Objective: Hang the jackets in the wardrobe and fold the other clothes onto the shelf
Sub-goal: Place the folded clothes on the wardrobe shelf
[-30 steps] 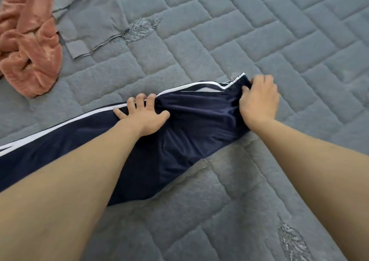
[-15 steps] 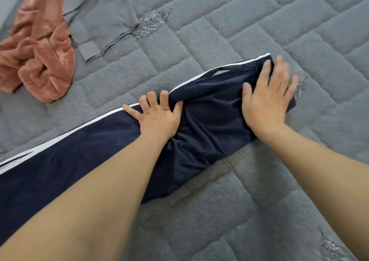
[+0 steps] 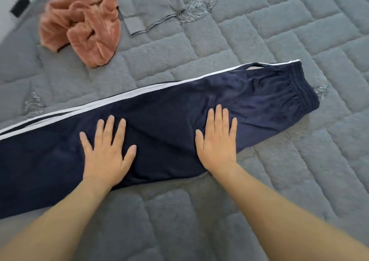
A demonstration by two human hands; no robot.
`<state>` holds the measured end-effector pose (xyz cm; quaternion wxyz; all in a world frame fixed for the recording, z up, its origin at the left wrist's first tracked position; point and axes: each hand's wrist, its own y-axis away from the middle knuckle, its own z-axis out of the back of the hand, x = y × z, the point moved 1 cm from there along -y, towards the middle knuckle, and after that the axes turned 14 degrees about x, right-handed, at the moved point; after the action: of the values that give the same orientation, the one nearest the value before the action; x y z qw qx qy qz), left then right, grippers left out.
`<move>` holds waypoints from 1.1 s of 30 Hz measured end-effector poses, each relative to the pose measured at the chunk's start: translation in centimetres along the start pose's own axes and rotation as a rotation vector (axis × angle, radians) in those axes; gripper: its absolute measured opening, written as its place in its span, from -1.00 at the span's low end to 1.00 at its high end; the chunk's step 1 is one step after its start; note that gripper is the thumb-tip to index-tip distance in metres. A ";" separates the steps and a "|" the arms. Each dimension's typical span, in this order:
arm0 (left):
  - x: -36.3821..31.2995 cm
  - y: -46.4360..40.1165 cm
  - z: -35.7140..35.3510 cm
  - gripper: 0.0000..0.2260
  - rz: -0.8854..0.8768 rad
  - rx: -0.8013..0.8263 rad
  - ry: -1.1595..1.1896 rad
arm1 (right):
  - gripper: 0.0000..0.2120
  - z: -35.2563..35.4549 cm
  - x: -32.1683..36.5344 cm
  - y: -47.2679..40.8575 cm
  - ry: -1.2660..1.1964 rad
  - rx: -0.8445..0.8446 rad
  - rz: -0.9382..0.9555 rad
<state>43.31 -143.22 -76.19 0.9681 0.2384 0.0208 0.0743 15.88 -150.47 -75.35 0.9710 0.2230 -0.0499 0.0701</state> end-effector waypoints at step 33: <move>34.4 14.3 -2.1 -0.55 0.826 0.011 0.839 | -0.83 -0.8 57.0 -1.1 -0.002 0.652 0.693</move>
<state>75.24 -124.45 -71.61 0.7666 0.1822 0.3081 0.5331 72.24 -144.59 -69.27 0.7697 0.4864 -0.0978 0.4019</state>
